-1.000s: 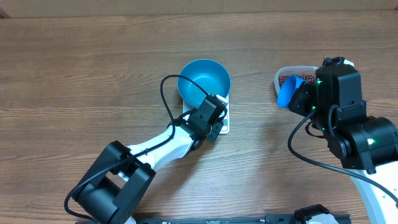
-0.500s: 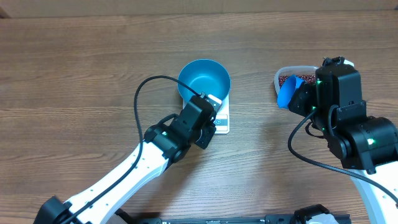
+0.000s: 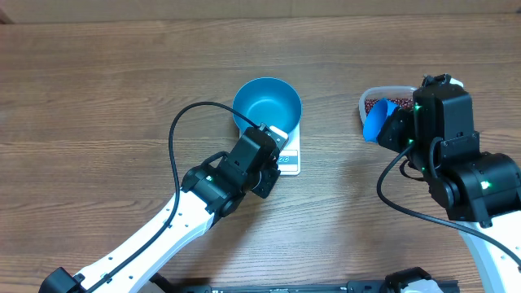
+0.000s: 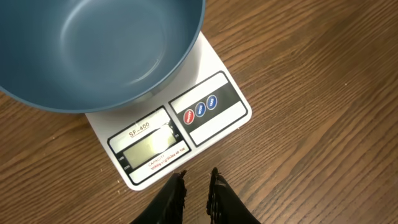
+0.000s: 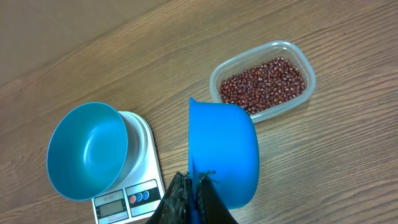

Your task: Scoop item into bowl and weigh 150g on scale

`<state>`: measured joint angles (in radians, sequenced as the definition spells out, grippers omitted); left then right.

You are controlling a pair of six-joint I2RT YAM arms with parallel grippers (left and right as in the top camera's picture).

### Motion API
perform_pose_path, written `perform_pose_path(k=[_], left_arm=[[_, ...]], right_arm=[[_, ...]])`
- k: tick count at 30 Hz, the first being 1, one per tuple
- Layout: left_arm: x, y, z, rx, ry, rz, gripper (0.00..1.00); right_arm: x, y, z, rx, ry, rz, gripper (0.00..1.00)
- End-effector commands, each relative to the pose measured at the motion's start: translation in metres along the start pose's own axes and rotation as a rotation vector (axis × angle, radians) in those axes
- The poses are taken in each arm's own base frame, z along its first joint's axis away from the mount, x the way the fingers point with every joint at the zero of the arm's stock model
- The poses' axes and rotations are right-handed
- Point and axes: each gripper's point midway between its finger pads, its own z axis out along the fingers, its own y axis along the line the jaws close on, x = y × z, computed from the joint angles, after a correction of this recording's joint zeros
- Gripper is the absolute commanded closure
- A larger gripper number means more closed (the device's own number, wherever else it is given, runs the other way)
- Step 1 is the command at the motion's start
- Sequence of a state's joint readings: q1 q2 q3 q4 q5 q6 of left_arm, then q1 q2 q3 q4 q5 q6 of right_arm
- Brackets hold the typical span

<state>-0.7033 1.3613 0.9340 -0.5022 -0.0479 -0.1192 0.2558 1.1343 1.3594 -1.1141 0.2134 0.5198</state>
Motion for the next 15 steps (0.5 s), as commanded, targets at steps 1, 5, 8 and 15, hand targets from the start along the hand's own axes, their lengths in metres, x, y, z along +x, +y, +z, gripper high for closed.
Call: perform_pose_path(k=[1,5,8,15], left_arm=[[-0.004,-0.001,-0.005,0.012,-0.014,0.012,0.78],[0.0,0.0,-0.004,0.004,-0.001,0.032,0.92],[-0.001,0.008,0.0,-0.043,-0.001,0.036,0.96],[0.001,0.007,0.065,-0.054,0.021,0.069,0.96]], right_arm=[[-0.008,0.002,-0.006,-0.012,-0.027,0.012,0.96],[-0.009,0.0,-0.005,0.001,-0.03,0.011,0.96],[-0.012,-0.004,-0.001,0.034,-0.04,0.009,0.96],[-0.022,0.005,0.02,0.039,-0.053,0.01,0.96]])
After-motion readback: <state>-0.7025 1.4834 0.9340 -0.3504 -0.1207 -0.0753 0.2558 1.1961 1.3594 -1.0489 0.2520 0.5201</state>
